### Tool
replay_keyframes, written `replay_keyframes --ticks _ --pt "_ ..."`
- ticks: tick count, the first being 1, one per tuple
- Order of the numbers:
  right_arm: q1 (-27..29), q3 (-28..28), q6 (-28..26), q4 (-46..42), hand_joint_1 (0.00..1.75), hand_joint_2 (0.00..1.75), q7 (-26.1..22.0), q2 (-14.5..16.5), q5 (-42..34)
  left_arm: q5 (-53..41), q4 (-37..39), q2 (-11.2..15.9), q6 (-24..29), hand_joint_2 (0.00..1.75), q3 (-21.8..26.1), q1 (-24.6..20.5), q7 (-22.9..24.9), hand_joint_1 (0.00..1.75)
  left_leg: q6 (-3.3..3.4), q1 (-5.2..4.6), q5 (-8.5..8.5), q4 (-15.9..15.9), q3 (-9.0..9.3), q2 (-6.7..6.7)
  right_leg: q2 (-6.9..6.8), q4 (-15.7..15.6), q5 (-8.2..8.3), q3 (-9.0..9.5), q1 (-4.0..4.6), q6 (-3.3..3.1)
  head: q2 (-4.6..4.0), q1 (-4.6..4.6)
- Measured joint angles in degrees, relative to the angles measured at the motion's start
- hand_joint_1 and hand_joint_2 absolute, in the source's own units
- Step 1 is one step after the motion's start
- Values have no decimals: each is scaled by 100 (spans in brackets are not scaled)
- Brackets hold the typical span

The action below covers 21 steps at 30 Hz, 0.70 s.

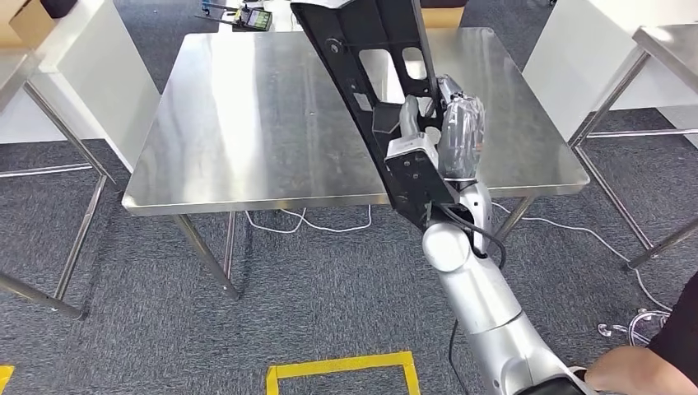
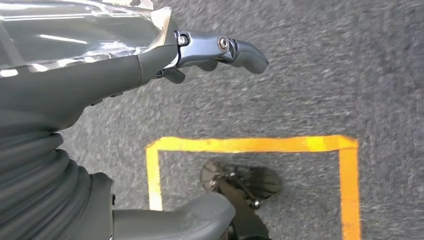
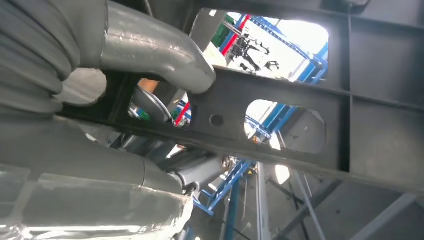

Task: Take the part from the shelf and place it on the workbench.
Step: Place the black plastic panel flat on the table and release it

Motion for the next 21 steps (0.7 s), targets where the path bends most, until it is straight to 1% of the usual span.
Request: replay_keyframes --ticks 1,2,3,4,5,6,7,8,9,10,11,12,13,14,15,16,17,19,20,21 --pt "3 -13 -4 -5 175 175 0 -13 14 -2 -1 -3 1 175 -2 -11 -3 0 43 0 -9 -5 61 2 -11 276 -40 -164 -10 -1 0 8" --pt "13 -25 -8 -5 175 175 0 -26 25 -3 -2 -4 2 175 -3 -22 -5 0 69 2 -40 -10 93 3 -22 630 -131 -401 -32 -13 0 12" --pt "24 -35 -10 -6 175 175 -1 -36 36 -3 -3 -4 3 175 -3 -32 -5 0 84 1 -76 -9 117 -4 -26 983 -268 -674 -40 -32 0 15" --pt "49 -45 -11 -6 175 175 0 -50 41 -5 -3 -5 3 175 -3 -35 -5 0 85 1 -119 -9 145 -13 -27 1227 -430 -913 -49 -50 0 19" --pt "80 -56 -13 -6 175 175 2 -66 48 -11 -3 -7 3 175 -3 -32 -5 0 78 3 -169 -8 187 -25 -28 1320 -558 -1078 -59 -50 0 21" --pt "108 -65 -13 -6 175 175 3 -82 57 -20 -3 -9 2 175 -3 -27 -5 0 65 6 -222 -7 245 -35 -31 1227 -579 -1151 -75 -13 0 25" --pt "127 -73 -13 -6 175 175 5 -98 64 -30 -3 -15 1 175 -4 -24 -5 0 44 11 -281 -7 316 -43 -40 959 -467 -1140 -95 63 0 29" --pt "139 -78 -13 -5 175 175 6 -111 71 -38 -3 -20 0 175 -4 -20 -5 0 16 15 -342 -10 373 -47 -65 571 -210 -1078 -119 170 0 37" --pt "143 -81 -15 -4 175 175 6 -125 75 -43 -3 -25 0 175 -4 -22 -5 0 -19 11 -404 -2 439 -47 -109 198 97 -1016 -132 250 0 46" --pt "145 -82 -17 -3 175 175 7 -134 77 -44 -3 -27 1 175 -4 -25 -5 0 -60 0 -460 -6 484 -46 -152 -77 348 -954 -126 258 0 61" --pt "148 -84 -19 -2 175 175 7 -140 79 -44 -3 -27 1 175 -4 -29 -4 0 -102 -15 -505 -18 516 -42 -181 -229 529 -914 -113 209 0 64" --pt "148 -87 -21 -2 175 175 8 -148 84 -44 -3 -26 2 175 -4 -35 -4 0 -138 -27 -532 -11 559 -37 -190 -264 591 -893 -102 114 0 64" --pt "149 -90 -22 -5 175 175 9 -149 95 -45 -3 -26 2 175 -5 -37 -3 0 -169 -25 -549 -18 583 -28 -171 -264 584 -846 -100 12 0 58" --pt "149 -96 -22 -10 175 175 10 -153 114 -48 -3 -26 2 175 -5 -39 -1 0 -191 -12 -561 23 585 -18 -149 -272 576 -798 -109 -56 0 45" --pt "145 -100 -26 -14 175 175 11 -157 142 -50 -3 -26 2 175 -5 -43 0 0 -204 3 -570 154 538 -9 -132 -276 548 -744 -116 -116 0 42" --pt "142 -101 -32 -19 175 175 12 -155 177 -54 -3 -26 2 175 -5 -48 1 0 -215 15 -600 373 420 -4 -119 -280 513 -681 -110 -173 0 31" --pt "141 -102 -38 -20 175 175 15 -156 215 -57 -3 -26 2 175 -5 -52 3 0 -222 19 -659 691 225 -3 -112 -284 472 -625 -96 -221 0 25" --pt "155 -102 -55 -20 175 175 36 -156 313 -64 -3 -27 3 175 -6 -52 15 0 -225 8 -903 1348 -252 -4 -96 -284 369 -517 -40 -295 0 8" --pt "168 -103 -64 -19 175 175 57 -156 382 -66 -3 -27 5 175 -6 -49 26 0 -212 -2 -1011 1513 -442 -4 -84 -284 311 -453 -8 -315 0 8" --pt "179 -103 -74 -19 175 175 82 -156 462 -68 -3 -27 10 175 -6 -47 37 0 -184 -21 -1038 1505 -549 -5 -70 -285 249 -377 26 -328 0 6"
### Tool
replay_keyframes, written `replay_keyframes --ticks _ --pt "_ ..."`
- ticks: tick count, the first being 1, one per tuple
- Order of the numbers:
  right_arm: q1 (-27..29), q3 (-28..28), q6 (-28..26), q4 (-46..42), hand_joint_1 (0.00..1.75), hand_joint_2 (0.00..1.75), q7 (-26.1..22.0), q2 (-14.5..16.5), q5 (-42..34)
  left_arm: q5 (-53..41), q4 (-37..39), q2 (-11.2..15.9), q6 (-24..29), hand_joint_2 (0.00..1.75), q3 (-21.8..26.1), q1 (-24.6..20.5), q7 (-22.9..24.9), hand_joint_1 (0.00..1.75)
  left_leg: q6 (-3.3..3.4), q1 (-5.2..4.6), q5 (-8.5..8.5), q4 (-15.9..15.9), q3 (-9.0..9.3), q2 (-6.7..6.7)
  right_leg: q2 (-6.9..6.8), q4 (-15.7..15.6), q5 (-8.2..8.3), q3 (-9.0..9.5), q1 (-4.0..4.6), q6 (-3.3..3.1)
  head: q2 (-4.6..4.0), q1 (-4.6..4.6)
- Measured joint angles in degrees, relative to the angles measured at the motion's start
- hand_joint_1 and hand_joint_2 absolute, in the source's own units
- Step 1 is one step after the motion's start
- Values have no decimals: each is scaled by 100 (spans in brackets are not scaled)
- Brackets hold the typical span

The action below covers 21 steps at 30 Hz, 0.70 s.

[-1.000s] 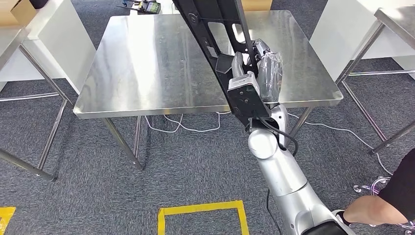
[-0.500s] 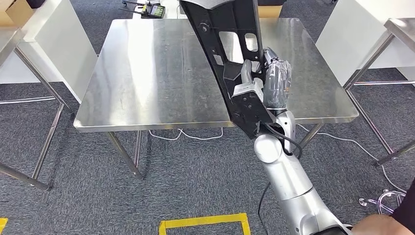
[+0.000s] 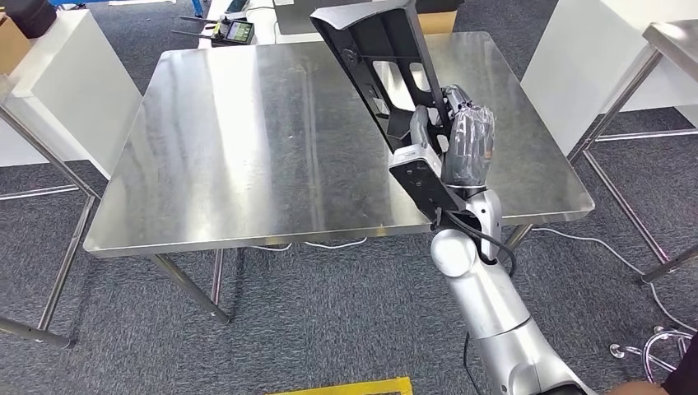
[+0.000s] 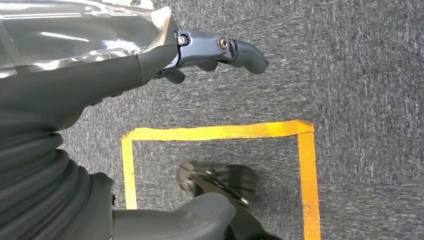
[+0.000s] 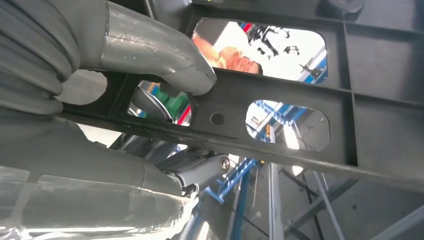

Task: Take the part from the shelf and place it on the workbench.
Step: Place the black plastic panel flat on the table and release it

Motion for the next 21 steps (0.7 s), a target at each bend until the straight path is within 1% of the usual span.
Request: replay_keyframes --ticks 1,2,3,4,5,6,7,8,9,10,11,12,13,14,15,16,17,18,19,20,21 --pt "6 -1 -8 0 175 175 25 2 81 -1 0 0 7 175 1 0 10 0 52 -29 102 -188 -12 -1 11 -2 -64 86 33 -9 0 0" --pt "9 -1 -20 0 175 175 55 6 168 -1 0 0 14 175 1 0 16 0 132 -71 344 -515 50 -2 18 -5 -133 174 60 -18 0 -2" --pt "8 -1 -38 4 175 175 89 10 263 -1 -2 8 23 175 0 2 23 0 232 -125 649 -847 132 -26 27 -6 -200 267 82 -19 0 10" --pt "5 -1 -57 11 175 175 127 17 370 -1 -3 9 31 175 -1 2 31 0 317 -176 896 -1131 214 -47 38 -20 -261 334 93 -8 0 29" --pt "-1 -1 -75 18 175 175 179 29 489 -2 -5 10 41 175 -1 -4 39 0 383 -223 1056 -1315 290 -63 49 -53 -308 382 91 15 0 41" --pt "-6 -2 -87 27 175 175 235 38 599 -2 -8 9 50 175 -2 -9 47 0 428 -259 1107 -1409 341 -81 59 -61 -322 427 91 48 0 51" --pt "-15 -3 -90 32 175 175 282 46 695 -3 -10 1 55 175 -2 -16 54 0 450 -277 1089 -1477 414 -75 63 -76 -309 452 88 96 0 47" --pt "-24 -5 -90 36 175 175 336 52 787 -3 -12 -8 61 175 -2 -24 58 0 476 -269 1086 -1546 504 -73 61 -42 -289 452 93 138 0 36" --pt "-37 -8 -90 41 175 175 391 51 890 -3 -14 -16 66 175 -2 -27 63 0 499 -255 1094 -1627 591 -74 55 93 -249 407 96 186 0 32" --pt "-63 -10 -90 49 175 175 453 51 1023 -2 -15 -23 74 175 -1 -35 70 0 516 -232 1093 -1688 678 -73 50 303 -233 279 90 222 0 34" --pt "-96 -11 -90 69 175 175 529 50 1181 -1 -16 -32 84 175 -1 -45 79 0 524 -204 1080 -1740 744 -74 46 624 -267 68 77 229 0 38" --pt "-130 -11 -86 103 175 175 612 46 1360 0 -18 -37 93 175 0 -54 89 0 521 -192 1050 -1764 787 -75 42 980 -344 -180 51 236 0 44" --pt "-166 -11 -79 158 175 175 704 43 1554 -1 -19 -44 99 175 1 -63 101 0 507 -173 1011 -1771 821 -77 42 1293 -471 -437 18 238 0 50" --pt "-202 -11 -62 237 175 175 800 39 1762 -5 -19 -54 102 175 1 -67 112 0 480 -153 966 -1771 858 -81 40 1492 -584 -649 -21 255 0 50" --pt "-244 -11 -41 333 175 175 895 37 1980 -10 -19 -65 101 175 1 -67 120 0 444 -132 921 -1768 900 -87 37 1516 -608 -773 -67 312 0 52" --pt "-298 -11 -22 444 175 175 981 37 2196 -18 -18 -75 98 175 1 -68 126 0 404 -105 875 -1758 945 -94 30 1353 -505 -802 -118 405 0 51" --pt "-363 -11 -9 561 175 175 1054 37 2393 -25 -18 -83 90 175 1 -70 129 0 358 -72 824 -1735 988 -100 20 1003 -271 -735 -171 528 0 52" --pt "-440 -12 -4 692 175 175 1123 35 2578 -33 -20 -86 79 175 1 -73 131 0 300 -44 766 -1704 1020 -104 -2 595 13 -631 -222 654 0 61" --pt "-530 -11 3 842 175 175 1192 33 2754 -42 -24 -85 67 175 1 -78 129 0 245 -23 714 -1665 1040 -107 -23 249 197 -554 -242 705 0 79" --pt "-632 -9 24 1008 175 175 1264 37 2929 -53 -28 -82 55 175 0 -84 129 0 188 -18 665 -1635 1036 -106 -40 34 318 -489 -239 679 0 97" --pt "-732 -5 55 1187 175 175 1340 43 3102 -70 -31 -79 44 175 -1 -90 128 0 139 -24 633 -1612 1031 -103 -50 -36 357 -484 -230 591 0 96"
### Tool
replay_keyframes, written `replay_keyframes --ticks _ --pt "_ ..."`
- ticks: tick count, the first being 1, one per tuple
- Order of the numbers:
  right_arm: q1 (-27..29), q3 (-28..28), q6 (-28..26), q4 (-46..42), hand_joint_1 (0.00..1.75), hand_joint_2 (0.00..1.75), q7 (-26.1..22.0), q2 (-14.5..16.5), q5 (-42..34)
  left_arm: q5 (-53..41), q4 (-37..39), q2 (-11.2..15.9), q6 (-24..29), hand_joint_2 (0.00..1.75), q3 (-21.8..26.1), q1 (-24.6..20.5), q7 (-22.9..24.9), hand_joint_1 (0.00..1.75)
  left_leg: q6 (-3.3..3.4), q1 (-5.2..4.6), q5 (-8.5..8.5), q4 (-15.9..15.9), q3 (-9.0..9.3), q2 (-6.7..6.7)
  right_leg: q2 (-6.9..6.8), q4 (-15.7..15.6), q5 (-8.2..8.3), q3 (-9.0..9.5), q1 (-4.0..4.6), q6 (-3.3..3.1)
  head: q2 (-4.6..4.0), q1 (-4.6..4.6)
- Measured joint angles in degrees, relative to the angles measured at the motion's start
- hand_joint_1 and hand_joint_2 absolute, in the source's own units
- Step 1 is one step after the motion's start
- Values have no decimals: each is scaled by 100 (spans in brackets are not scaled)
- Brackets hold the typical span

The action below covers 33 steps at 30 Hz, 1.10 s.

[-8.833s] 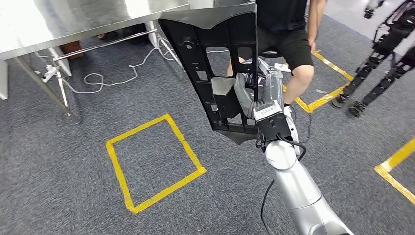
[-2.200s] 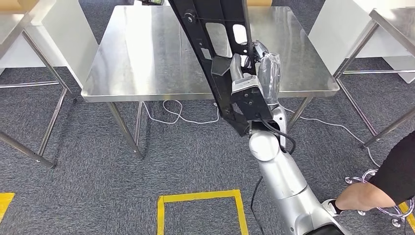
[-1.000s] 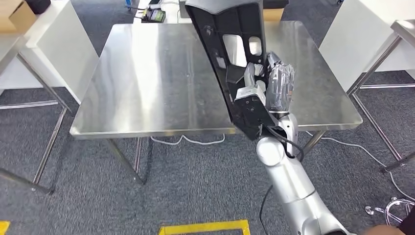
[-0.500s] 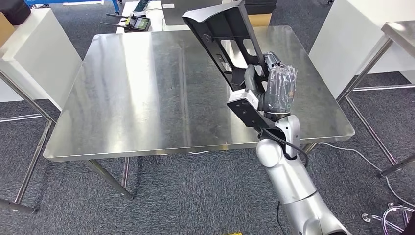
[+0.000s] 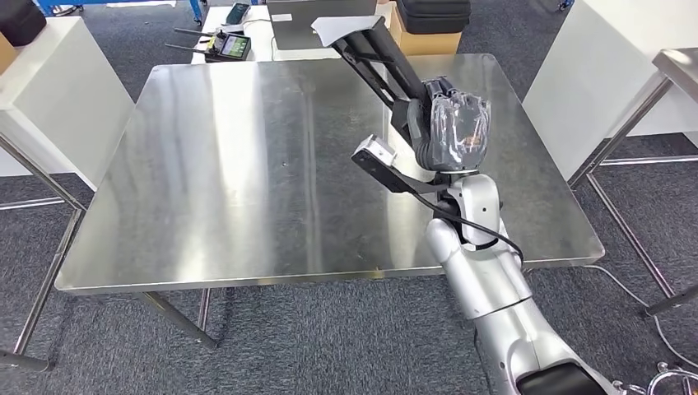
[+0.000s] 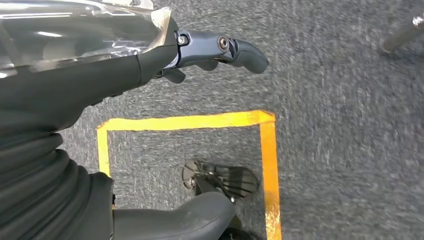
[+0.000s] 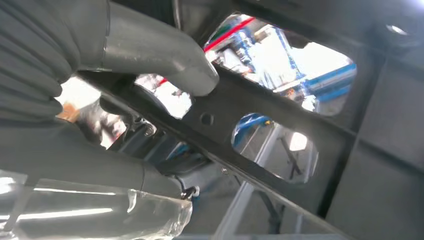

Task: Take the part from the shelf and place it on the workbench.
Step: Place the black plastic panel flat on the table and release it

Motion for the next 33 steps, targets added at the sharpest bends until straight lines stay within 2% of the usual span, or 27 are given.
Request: replay_keyframes --ticks 1,2,3,5,11,15,19,21,33 --pt "-103 5 42 191 175 175 79 6 162 -15 -2 4 -10 175 -1 -5 0 0 -22 -5 -23 18 -10 7 2 8 -7 -4 8 -103 0 -6" --pt "-211 8 82 405 175 175 173 14 322 -27 -3 5 -21 175 -1 -7 6 0 -3 -10 -29 23 -22 18 7 21 36 12 4 -163 0 -28" --pt "-325 10 115 634 175 175 275 18 478 -34 -3 7 -31 175 -1 -7 16 0 33 -7 -23 30 -20 26 16 21 60 7 -4 -187 0 -51" --pt "-607 10 147 1167 175 175 473 36 775 -39 -4 9 -42 175 -1 -10 40 0 124 0 3 23 -20 47 37 24 65 11 11 -197 0 -67" --pt "-1421 11 234 2731 175 175 1037 35 1475 -37 -4 27 -45 175 -1 -23 40 0 142 17 6 -70 35 95 51 23 31 13 56 -251 0 -73" --pt "-1729 11 272 3436 175 175 1095 -28 1603 -35 -4 34 -48 175 -1 -21 35 0 98 25 -7 -93 43 101 44 24 31 14 79 -268 0 -71" --pt "-1881 11 272 3797 175 175 1095 -57 1622 -34 -4 39 -48 175 -1 -22 35 0 -57 31 -10 -97 45 108 43 26 37 13 86 -285 0 -69" --pt "-1913 11 272 3902 175 175 1095 -62 1624 -35 -4 40 -48 175 -1 -22 35 0 -94 29 -14 -94 44 109 42 27 38 15 85 -285 0 -68" --pt "-1972 11 279 4155 175 175 1109 -62 1639 -34 -4 46 -50 175 -1 -22 31 0 -97 -25 -27 -47 28 107 37 26 39 45 77 -280 0 -67"
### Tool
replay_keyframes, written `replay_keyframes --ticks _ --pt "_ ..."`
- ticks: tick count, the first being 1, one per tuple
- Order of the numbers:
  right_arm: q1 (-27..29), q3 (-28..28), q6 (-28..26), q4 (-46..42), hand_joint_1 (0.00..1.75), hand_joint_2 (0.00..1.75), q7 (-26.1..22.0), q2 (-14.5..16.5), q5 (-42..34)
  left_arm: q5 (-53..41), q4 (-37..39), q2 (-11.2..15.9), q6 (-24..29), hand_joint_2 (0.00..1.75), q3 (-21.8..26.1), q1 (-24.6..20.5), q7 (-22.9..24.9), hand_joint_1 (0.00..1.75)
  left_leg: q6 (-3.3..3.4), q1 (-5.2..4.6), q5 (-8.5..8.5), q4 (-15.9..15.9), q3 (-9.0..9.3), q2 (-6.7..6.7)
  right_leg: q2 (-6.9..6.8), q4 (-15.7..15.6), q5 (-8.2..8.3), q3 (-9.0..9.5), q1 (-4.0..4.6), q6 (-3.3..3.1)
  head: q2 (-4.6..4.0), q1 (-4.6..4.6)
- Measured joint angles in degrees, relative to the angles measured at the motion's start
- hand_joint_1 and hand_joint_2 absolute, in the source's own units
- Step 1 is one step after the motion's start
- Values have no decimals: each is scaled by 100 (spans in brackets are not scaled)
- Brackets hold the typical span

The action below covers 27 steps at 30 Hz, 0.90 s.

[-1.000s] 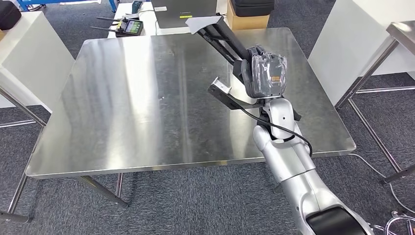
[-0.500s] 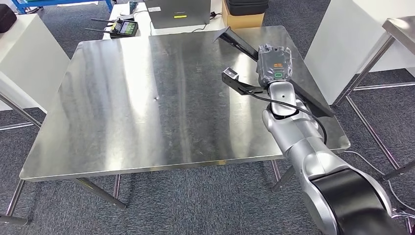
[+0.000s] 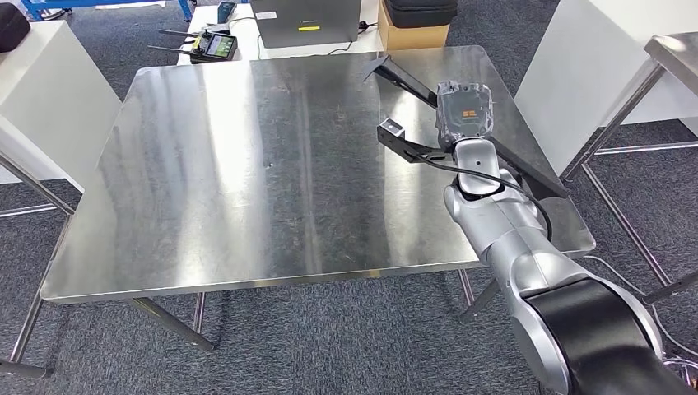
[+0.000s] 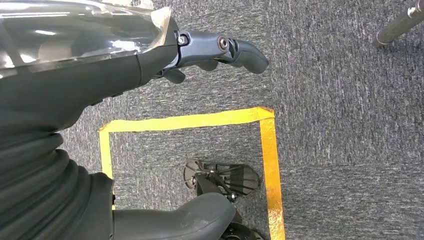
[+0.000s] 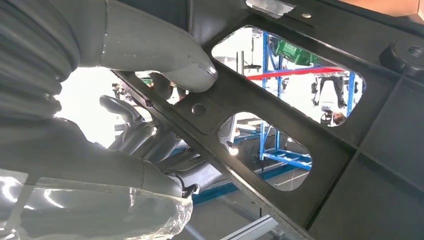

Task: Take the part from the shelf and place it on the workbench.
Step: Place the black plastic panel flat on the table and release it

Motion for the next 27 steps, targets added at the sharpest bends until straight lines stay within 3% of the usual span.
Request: replay_keyframes --ticks 7,10,17,27 --pt "-134 0 123 243 175 175 -28 -178 168 2 0 11 -72 175 0 -3 -98 0 13 -7 -9 25 -4 -10 -10 -1 0 1 -3 1 0 0" --pt "-146 -36 -39 380 175 175 -623 -292 -101 1 0 11 -77 175 0 -2 -144 0 15 -11 -10 27 -8 -8 -12 -1 1 7 -7 5 0 1" --pt "141 -461 -342 514 175 175 -2925 -287 -1203 -101 0 14 -62 175 -30 -9 -147 0 21 -11 -14 28 -4 1 -10 -1 4 8 -15 9 0 -1" --pt "437 -565 -520 568 175 175 -3613 -57 -1319 -111 7 17 85 175 -37 40 -72 0 22 -11 -15 27 -5 1 -10 -1 4 9 -15 9 0 -1"
